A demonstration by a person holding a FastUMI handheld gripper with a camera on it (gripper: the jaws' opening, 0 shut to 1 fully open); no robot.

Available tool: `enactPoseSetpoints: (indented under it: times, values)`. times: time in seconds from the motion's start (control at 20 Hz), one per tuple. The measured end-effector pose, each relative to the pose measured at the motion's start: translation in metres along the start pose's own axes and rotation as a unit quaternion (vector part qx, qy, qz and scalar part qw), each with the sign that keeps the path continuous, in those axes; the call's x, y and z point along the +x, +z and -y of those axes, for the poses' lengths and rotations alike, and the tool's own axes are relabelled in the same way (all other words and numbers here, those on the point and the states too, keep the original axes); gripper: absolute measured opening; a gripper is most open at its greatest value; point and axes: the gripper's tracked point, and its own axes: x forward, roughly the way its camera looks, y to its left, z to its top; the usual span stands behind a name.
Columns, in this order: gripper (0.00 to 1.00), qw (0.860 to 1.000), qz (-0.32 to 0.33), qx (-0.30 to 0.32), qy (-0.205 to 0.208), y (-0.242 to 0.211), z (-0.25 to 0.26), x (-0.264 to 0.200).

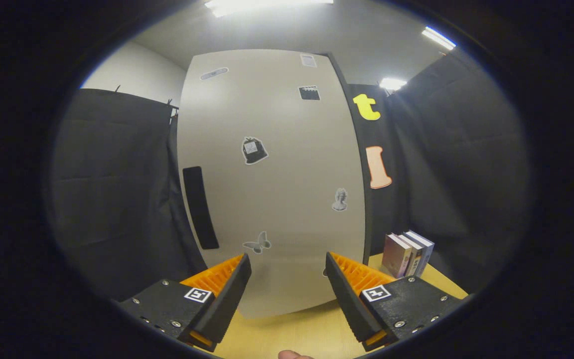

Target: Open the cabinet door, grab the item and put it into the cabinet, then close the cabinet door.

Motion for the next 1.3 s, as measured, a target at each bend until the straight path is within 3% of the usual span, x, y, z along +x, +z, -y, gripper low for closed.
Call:
enactPoseSetpoints:
  times: [0.65, 1.3]
  values:
    - [0.93, 0.999, -0.015, -0.032, 0.032, -0.016, -0.02, -0.01]
    - [0.93, 0.998, -0.011, -0.042, 0.037, -0.02, -0.015, -0.016]
